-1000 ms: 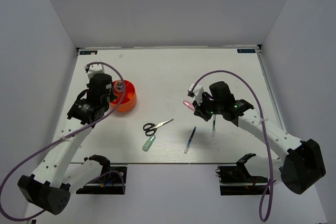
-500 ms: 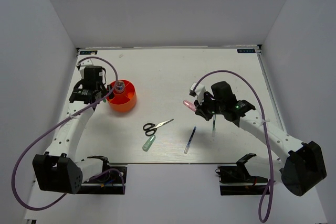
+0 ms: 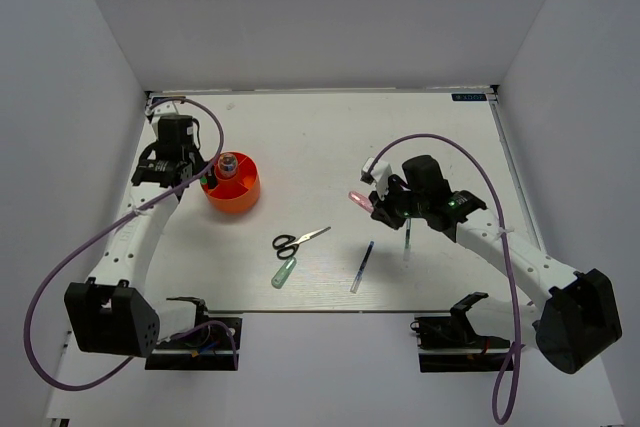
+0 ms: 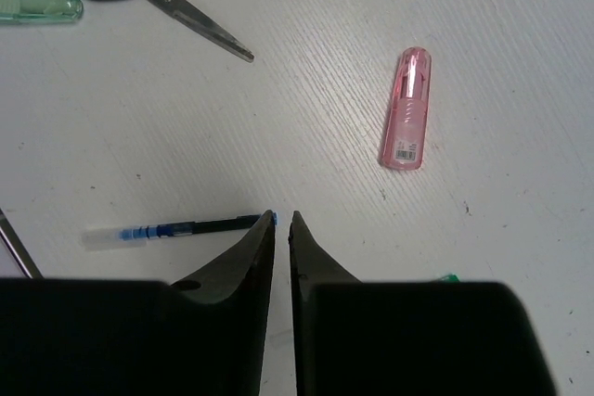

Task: Sort the stationery into containers
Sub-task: Place the pen in the storage box.

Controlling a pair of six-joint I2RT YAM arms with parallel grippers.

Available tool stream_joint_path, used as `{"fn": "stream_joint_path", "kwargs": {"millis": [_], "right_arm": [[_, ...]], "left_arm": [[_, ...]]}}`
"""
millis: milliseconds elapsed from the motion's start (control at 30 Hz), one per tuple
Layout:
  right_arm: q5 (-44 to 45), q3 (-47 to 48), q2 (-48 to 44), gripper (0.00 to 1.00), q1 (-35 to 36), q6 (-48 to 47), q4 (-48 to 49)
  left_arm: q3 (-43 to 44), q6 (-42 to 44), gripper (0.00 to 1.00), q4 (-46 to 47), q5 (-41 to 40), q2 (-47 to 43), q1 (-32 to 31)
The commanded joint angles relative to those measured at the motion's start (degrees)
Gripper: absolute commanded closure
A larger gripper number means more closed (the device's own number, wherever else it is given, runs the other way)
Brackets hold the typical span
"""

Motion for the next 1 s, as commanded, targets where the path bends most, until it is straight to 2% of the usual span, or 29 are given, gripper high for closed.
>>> {"fn": "stream_joint_path", "kwargs": {"millis": [0, 867, 967], "right_arm": [[-0.48, -0.30, -0.12, 0.85, -0.49, -0.16, 1.66], [-1.18, -0.12, 0.40, 0.84, -1.37, 0.01, 1.22], [-1.27, -0.12, 0.32, 0.81, -1.29, 0.10, 1.31]], "left_arm": [[2.39, 0.74, 1.00, 1.47, 0.91, 0.75, 0.29], [3.62, 2.50, 1.00, 2.09, 1.17, 7.52, 0.47], [3.79, 2.67, 1.00, 2.35, 1.26, 8.22, 0.55]]}}
